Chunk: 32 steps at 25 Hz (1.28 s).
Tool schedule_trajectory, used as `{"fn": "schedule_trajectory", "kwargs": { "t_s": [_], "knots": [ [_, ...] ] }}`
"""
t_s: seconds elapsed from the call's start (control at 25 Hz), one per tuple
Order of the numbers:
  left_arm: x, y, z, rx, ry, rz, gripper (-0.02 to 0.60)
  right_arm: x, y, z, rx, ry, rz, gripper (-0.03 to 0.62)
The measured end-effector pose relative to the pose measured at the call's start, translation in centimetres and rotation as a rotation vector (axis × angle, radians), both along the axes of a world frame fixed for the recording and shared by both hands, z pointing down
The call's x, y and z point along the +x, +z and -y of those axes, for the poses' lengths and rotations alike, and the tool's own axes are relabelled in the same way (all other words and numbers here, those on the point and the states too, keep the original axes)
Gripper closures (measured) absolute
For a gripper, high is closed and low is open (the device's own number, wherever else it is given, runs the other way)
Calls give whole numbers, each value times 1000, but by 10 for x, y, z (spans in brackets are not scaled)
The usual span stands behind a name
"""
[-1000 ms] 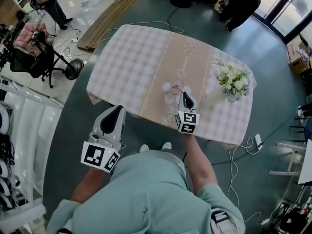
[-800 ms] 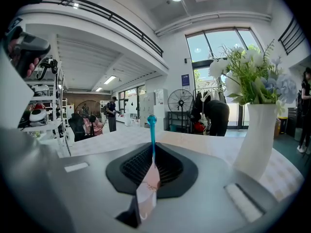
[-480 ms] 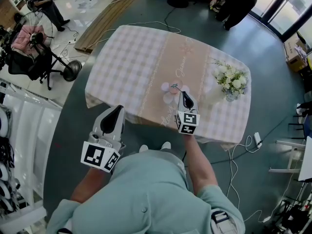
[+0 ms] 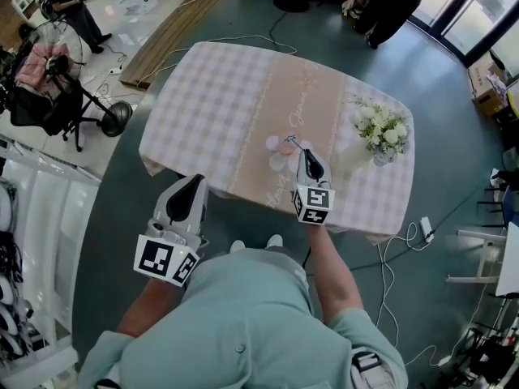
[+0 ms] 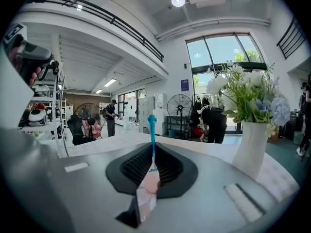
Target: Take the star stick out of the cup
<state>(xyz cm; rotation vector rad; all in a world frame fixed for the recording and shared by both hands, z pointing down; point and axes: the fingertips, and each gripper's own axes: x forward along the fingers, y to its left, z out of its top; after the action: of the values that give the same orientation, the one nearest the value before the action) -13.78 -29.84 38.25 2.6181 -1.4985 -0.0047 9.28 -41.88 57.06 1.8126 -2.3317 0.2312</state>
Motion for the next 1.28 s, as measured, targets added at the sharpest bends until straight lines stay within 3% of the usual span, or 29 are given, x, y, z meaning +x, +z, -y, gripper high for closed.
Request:
{"fn": "schedule_trajectory", "kwargs": {
  "t_s": [0.44, 1.28],
  "knots": [
    [-1, 0, -2, -1, 10, -8, 571, 4, -26, -9, 44, 10, 10, 583],
    [6, 0, -6, -2, 41, -25, 571, 18, -133, -36, 225, 25, 65, 583]
  ]
}}
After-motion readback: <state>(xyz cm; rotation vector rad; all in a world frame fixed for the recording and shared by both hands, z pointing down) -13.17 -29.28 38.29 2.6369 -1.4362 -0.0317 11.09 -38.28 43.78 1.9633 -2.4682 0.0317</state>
